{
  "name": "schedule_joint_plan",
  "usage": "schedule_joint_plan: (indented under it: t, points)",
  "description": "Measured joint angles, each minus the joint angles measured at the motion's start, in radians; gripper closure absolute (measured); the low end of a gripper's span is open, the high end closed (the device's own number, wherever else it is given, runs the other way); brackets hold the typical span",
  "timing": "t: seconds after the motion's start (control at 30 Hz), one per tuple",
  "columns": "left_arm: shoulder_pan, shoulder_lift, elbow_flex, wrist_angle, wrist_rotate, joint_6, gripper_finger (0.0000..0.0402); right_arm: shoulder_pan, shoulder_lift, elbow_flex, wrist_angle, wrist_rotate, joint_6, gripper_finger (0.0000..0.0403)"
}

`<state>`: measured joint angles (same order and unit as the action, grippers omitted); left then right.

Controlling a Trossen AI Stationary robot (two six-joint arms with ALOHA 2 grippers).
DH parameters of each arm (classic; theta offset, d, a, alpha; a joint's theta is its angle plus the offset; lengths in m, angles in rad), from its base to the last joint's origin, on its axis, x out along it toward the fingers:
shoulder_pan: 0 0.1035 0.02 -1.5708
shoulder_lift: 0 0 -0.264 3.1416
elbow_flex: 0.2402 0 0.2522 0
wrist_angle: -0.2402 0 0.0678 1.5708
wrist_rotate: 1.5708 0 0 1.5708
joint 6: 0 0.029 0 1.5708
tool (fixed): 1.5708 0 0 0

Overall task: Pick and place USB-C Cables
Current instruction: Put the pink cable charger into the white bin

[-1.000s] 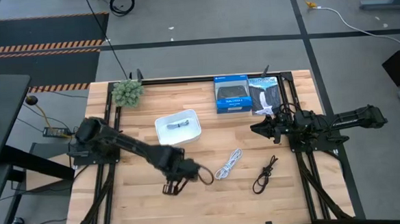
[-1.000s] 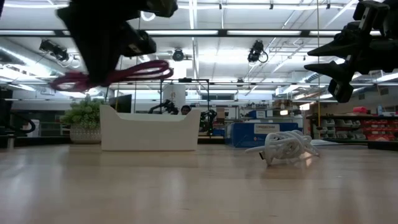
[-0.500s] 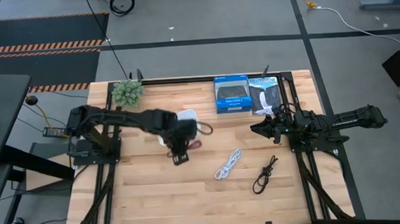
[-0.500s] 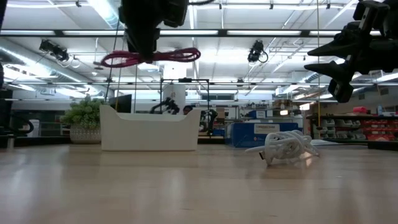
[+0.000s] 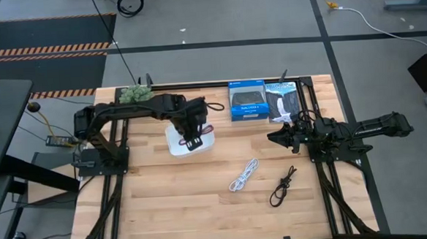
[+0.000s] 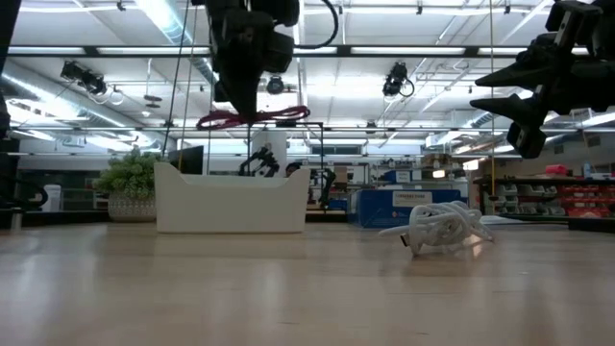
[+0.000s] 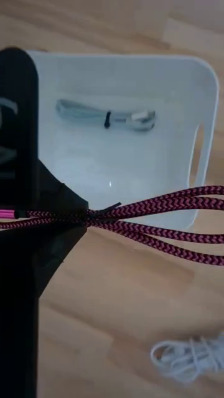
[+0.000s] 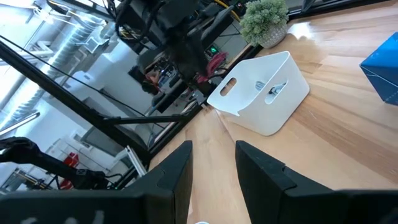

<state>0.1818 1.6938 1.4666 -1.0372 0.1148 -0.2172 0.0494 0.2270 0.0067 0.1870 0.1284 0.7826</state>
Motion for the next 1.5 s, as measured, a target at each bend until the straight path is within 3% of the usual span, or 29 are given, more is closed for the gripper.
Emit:
schedule_joint_plan:
  t: [0.37, 1.0, 1.5]
  points:
    - [0.032, 0.146, -0.001, 0.006, -0.075, 0.147, 0.0382, 0.000, 0.002, 0.000, -0.001, 0.000, 0.000, 0.0275]
    - [0.038, 0.309, -0.002, -0.030, -0.089, 0.176, 0.0375, 0.000, 0.003, 0.000, 0.000, 0.000, 0.000, 0.0275]
    - [0.021, 0.329, -0.002, -0.049, -0.089, 0.097, 0.0314, 0.000, 0.003, 0.000, 0.003, 0.000, 0.000, 0.0275]
